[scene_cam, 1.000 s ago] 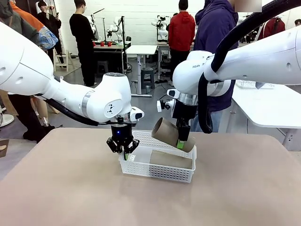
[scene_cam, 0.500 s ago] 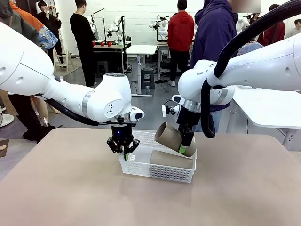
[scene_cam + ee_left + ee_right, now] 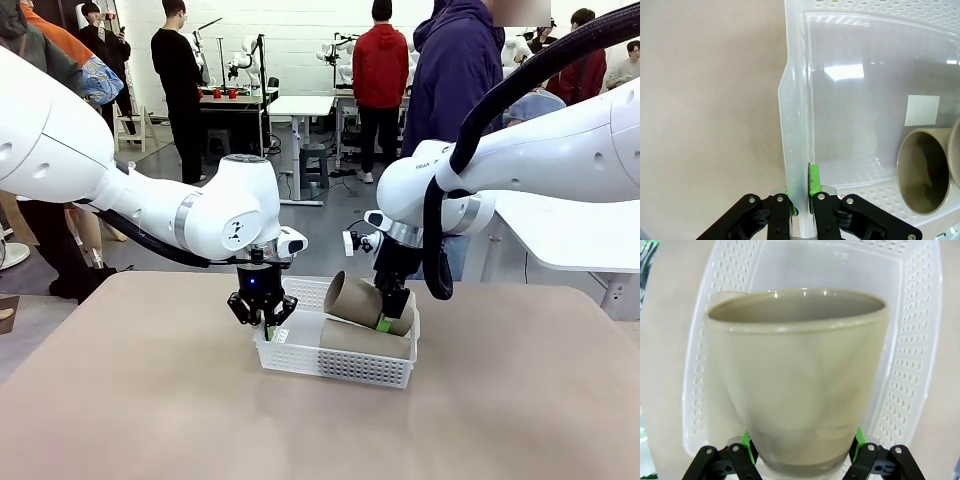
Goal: Clean and organize the cups into the basket.
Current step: Pick up the Reusable plastic cup from the right side of the table and stack it inside the Organizing basket in the center of the table.
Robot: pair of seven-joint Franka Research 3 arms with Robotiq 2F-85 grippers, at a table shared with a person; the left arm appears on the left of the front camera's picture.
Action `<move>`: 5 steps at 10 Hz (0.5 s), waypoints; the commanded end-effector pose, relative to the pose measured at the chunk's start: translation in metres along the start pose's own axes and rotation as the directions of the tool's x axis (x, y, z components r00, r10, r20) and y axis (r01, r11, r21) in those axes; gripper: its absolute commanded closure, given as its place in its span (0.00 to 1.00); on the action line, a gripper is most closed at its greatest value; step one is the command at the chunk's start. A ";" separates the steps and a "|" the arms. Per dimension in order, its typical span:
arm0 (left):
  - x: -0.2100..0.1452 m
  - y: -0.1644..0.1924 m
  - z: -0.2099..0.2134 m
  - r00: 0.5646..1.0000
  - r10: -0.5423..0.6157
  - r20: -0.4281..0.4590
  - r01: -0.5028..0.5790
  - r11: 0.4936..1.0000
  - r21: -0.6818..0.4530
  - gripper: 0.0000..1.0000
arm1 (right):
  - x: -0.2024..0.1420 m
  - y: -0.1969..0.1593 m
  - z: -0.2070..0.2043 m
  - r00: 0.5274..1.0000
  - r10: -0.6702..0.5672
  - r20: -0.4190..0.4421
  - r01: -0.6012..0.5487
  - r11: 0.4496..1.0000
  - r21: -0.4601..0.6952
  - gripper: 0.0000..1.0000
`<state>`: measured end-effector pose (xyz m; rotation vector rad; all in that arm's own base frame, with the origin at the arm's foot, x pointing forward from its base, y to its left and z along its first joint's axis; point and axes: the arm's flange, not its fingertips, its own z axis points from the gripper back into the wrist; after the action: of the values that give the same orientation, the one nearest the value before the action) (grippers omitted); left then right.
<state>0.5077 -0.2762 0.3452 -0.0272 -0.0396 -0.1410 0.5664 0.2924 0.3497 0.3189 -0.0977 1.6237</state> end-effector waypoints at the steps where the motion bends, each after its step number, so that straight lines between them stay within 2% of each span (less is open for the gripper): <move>1: 0.001 0.004 -0.001 1.000 0.002 0.000 -0.002 1.000 0.006 1.00 | -0.018 -0.005 -0.011 1.000 0.027 0.002 -0.027 1.000 0.010 0.19; 4: 0.001 0.004 -0.001 1.000 0.002 0.000 -0.002 1.000 0.006 1.00 | -0.020 -0.011 -0.020 0.999 0.037 -0.005 -0.037 0.999 0.011 0.19; 5: 0.001 0.004 -0.001 1.000 0.002 0.000 -0.002 1.000 0.006 1.00 | -0.020 -0.012 -0.022 0.999 0.035 -0.004 -0.035 0.999 0.015 0.15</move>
<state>0.5069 -0.2779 0.3449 -0.0276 -0.0394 -0.1442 0.5729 0.2907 0.3335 0.3284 -0.1007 1.6356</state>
